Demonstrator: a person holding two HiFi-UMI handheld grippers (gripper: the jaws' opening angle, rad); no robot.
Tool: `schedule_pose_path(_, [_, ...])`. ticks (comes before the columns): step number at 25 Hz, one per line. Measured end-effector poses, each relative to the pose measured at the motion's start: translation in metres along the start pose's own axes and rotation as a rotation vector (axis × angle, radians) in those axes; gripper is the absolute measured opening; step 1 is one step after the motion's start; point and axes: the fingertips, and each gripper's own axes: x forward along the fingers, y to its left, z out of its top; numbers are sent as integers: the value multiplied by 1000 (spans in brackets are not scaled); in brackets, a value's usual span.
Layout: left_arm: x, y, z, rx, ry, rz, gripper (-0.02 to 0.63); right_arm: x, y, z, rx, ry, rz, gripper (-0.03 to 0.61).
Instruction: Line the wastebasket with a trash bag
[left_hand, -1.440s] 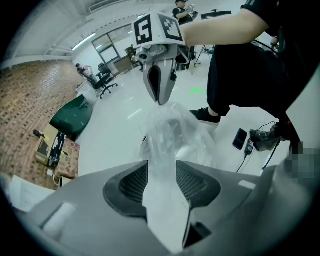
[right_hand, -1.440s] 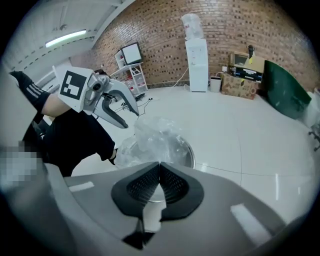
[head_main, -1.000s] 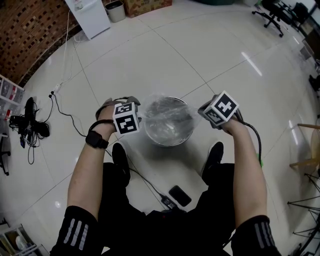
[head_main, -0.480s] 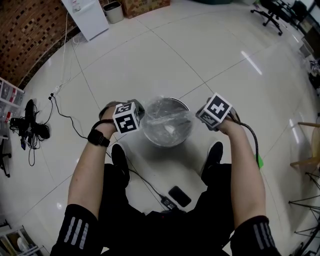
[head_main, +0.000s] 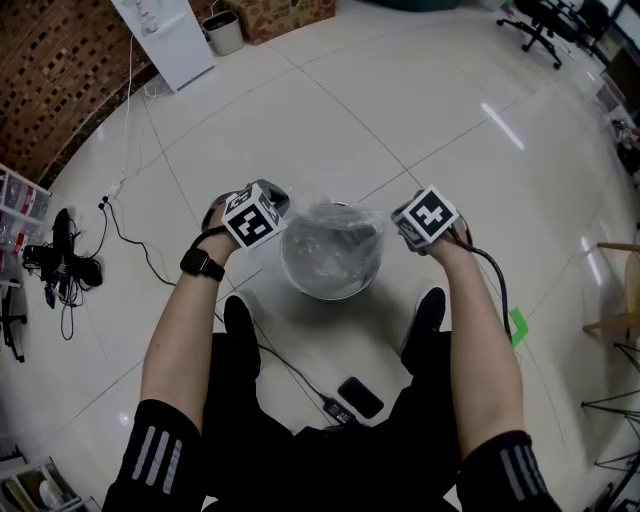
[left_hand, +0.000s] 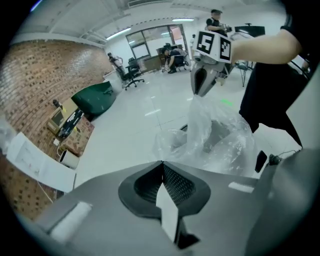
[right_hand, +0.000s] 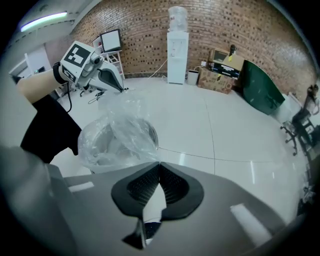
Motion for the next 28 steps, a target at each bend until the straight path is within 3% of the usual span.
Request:
schedule_pose_path(5, [33,28,-17,-131,30,17,-5,22,-21,-1,90,-63,-75,8])
schedule_pose_path(12, [75,38,-26,-177,43,8,-3,55,-41,3,121,-107,-133,8])
schedule_pose_path(17, [102,47,-39,-233,52,14,-3,88,-44,-20,201,-46,-128,8])
schedule_pose_path(21, [131,32,-68,-265,145,-54,1,113,-41,-41,193,6,-92,8])
schedule_pose_path(25, [143,21,-86,-305,182,-114,7,138,-15,-52,159,35,21,8])
schedule_pose_path(28, [144,-14,-101,-409,246,-259,19,145,-7,-64,154,77,49,8])
